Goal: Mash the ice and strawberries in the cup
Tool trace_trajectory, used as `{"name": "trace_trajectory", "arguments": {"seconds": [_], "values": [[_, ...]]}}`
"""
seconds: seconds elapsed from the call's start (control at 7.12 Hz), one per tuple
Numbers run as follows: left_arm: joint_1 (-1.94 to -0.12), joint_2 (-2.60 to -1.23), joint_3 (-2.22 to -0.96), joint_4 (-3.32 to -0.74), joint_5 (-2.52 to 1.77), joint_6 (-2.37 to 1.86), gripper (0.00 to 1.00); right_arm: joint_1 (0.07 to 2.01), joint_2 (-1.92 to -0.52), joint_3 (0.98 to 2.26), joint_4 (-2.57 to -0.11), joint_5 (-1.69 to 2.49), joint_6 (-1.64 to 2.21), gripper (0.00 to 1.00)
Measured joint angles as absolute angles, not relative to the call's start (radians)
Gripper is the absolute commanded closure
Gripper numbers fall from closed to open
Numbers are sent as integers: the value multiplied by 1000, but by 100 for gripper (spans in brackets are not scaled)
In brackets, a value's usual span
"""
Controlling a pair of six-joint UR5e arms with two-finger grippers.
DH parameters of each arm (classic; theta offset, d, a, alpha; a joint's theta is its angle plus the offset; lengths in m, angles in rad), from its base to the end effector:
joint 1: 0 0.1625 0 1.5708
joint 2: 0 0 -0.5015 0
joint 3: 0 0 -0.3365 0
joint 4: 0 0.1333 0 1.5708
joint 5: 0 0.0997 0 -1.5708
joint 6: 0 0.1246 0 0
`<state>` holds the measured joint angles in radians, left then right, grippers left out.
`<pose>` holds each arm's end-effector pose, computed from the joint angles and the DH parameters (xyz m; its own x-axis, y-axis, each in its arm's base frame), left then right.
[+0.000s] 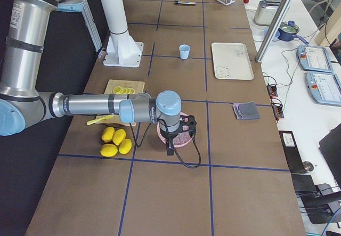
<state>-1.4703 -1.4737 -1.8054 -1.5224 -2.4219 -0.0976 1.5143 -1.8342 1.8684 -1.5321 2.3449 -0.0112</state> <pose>-0.0001 -0.3933 0.6884 0.6558 0.0355 -0.7541 -0.0362 0.9992 0.0156 0.0285 -0.3138 0.7168 0.7104 -0.1024 0.6964 0.0643 0.9947 0.0806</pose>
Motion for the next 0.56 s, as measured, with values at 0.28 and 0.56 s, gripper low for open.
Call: {"name": "trace_trajectory", "arguments": {"seconds": [0.28, 0.56], "values": [[-1535, -1469, -1837, -1379, -2413, 35, 0, 1540, -1790, 1821, -1539, 2361, -42, 0], [-1545, -1466, -1840, -1357, -2416, 54, 0, 1568, -1773, 1830, -1574, 2383, -46, 0]]}}
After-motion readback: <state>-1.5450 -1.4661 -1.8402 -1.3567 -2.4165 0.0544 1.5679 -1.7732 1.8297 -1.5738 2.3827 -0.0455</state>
